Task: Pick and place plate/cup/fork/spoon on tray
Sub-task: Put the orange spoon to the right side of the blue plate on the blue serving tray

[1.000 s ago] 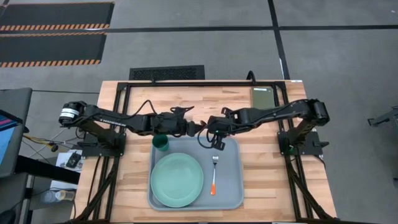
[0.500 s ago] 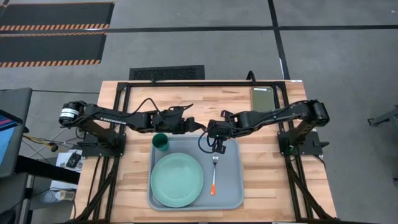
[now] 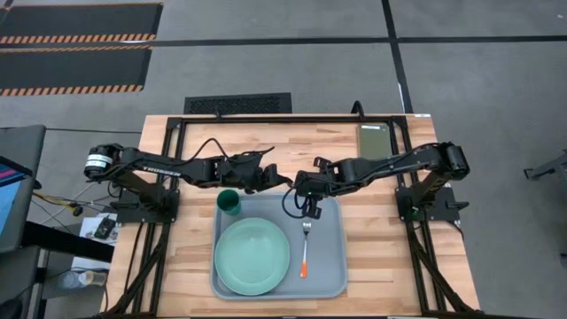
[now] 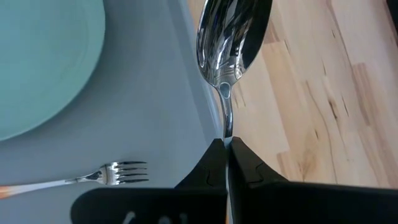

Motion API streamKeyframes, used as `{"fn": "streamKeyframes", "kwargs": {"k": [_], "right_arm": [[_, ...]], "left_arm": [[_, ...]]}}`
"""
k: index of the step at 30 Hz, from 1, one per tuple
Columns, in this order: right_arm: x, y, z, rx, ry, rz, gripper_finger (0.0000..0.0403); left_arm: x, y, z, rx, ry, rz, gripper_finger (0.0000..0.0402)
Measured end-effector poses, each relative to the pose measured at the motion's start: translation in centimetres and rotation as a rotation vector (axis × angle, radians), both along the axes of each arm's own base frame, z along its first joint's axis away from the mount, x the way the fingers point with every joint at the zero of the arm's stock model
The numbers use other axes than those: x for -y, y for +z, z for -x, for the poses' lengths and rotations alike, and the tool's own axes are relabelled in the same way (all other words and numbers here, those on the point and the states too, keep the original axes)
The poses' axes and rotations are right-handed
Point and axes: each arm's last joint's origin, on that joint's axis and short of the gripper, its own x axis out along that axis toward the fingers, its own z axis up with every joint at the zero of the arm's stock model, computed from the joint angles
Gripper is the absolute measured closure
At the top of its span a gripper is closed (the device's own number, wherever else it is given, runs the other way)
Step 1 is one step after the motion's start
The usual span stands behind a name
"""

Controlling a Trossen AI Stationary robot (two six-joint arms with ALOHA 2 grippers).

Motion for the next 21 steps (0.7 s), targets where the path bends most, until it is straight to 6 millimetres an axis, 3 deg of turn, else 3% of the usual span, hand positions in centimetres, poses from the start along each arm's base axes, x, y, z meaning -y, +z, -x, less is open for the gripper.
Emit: {"fn": "streamKeyframes", "kwargs": {"k": [8, 21], "right_arm": [[-0.01, 0.15, -0.28, 0.028, 0.016, 0.007, 0.0397], [0.31, 0.22, -0.43, 0.037, 0.029, 0.018, 0.0397]], "left_arm": [[-0.21, 0.03, 0.0, 0.002, 0.027, -0.011, 0.0291], [-0.69, -0.01, 0.04, 0.0, 0.023, 0.007, 0.0346]]}}
